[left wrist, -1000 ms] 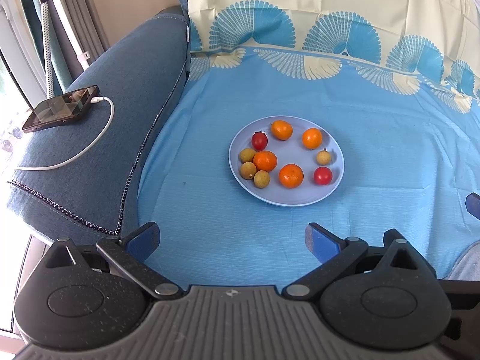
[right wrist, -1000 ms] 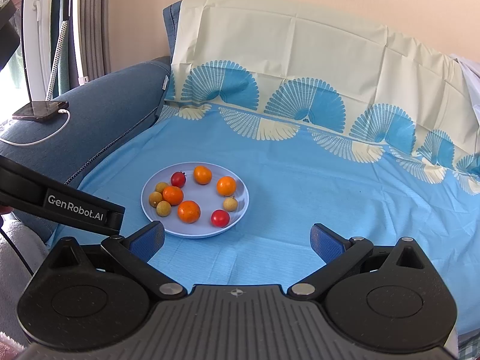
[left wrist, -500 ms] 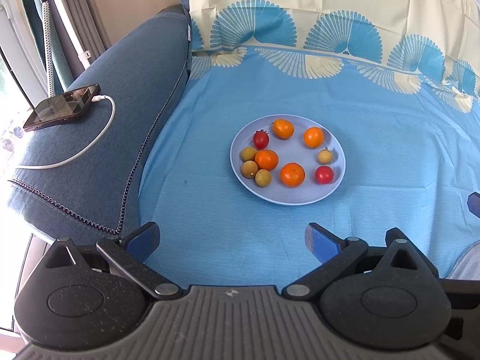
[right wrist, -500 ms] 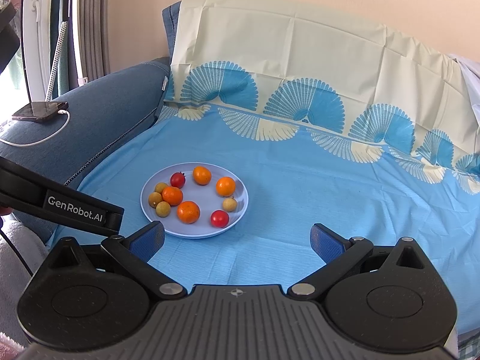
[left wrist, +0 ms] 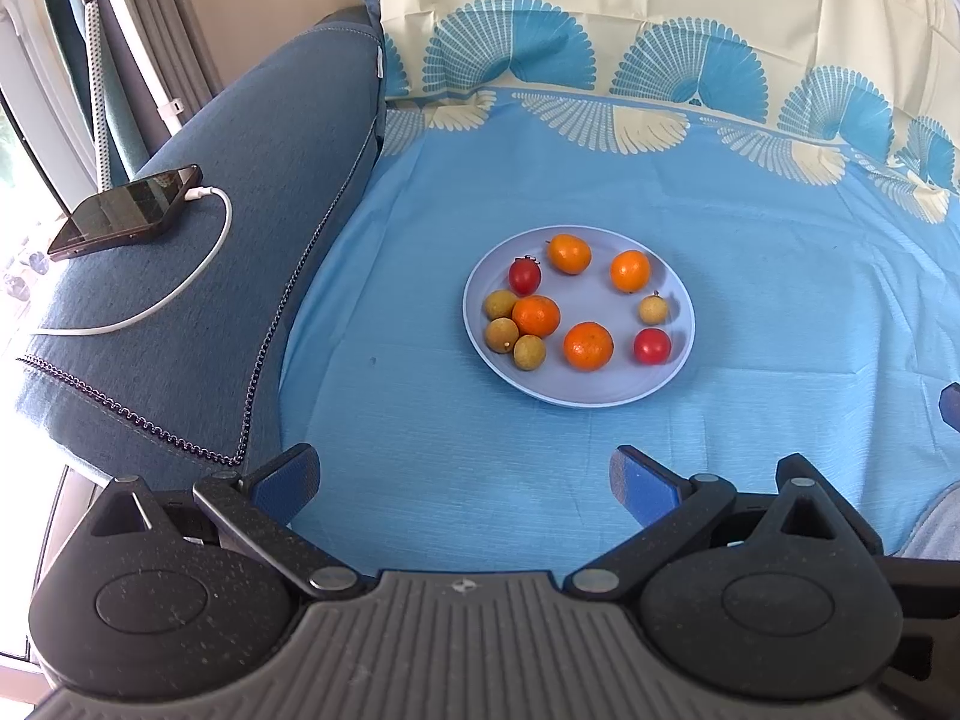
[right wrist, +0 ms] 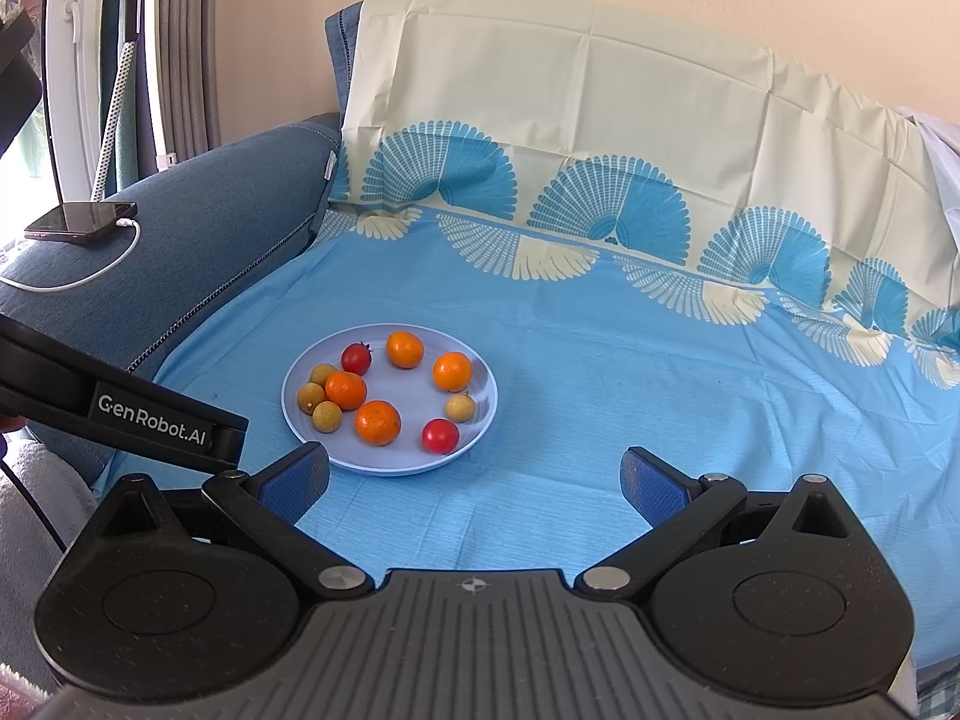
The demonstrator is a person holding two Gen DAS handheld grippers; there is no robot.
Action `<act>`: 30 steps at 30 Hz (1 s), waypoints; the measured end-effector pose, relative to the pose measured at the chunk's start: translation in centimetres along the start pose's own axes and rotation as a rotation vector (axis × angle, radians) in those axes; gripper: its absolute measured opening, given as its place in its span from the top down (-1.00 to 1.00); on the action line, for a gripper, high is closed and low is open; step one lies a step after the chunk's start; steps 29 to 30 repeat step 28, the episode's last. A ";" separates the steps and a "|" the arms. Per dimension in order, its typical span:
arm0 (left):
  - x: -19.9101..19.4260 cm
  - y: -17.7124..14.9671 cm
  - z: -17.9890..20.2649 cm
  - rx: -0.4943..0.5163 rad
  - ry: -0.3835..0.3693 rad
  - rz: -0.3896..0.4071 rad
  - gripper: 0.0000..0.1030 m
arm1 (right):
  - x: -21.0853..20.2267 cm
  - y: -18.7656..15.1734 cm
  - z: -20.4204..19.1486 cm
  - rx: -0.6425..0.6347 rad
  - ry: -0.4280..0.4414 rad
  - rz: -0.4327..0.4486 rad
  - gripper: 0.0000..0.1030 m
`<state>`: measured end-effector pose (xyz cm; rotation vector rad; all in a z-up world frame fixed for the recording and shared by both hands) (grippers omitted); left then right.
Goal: Organize fruits
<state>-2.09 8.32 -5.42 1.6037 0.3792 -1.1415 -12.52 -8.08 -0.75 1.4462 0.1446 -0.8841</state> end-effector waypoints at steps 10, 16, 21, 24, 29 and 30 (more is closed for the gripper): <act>0.1 0.0 -0.2 -0.007 0.005 -0.001 -0.99 | -0.4 0.3 0.0 0.013 0.003 0.023 -0.99; 0.1 0.1 -0.1 -0.008 0.005 -0.003 -0.99 | -0.4 0.4 0.0 0.010 0.006 0.023 -0.99; 0.2 0.1 -0.2 -0.014 -0.003 -0.010 -0.99 | -0.4 0.4 -0.1 0.006 0.007 0.022 -0.99; 0.2 0.1 -0.1 -0.007 0.004 -0.008 -0.99 | -0.4 0.4 -0.1 0.003 0.010 0.023 -0.99; 0.1 0.1 0.0 -0.008 0.012 -0.004 -0.99 | -0.4 0.4 -0.1 0.001 0.013 0.026 -0.99; 0.1 0.1 0.0 -0.008 0.012 -0.004 -0.99 | -0.4 0.4 -0.1 0.001 0.013 0.026 -0.99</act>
Point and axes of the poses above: each gripper's, at about its wrist camera, not at the fingertips, and x roughly the way its jaws point, z to its right, y to its top, the point moved 6 cm from there along x, roughly the way its jaws point, and after that the axes turned 14 degrees about -y, right-handed, at the moved point
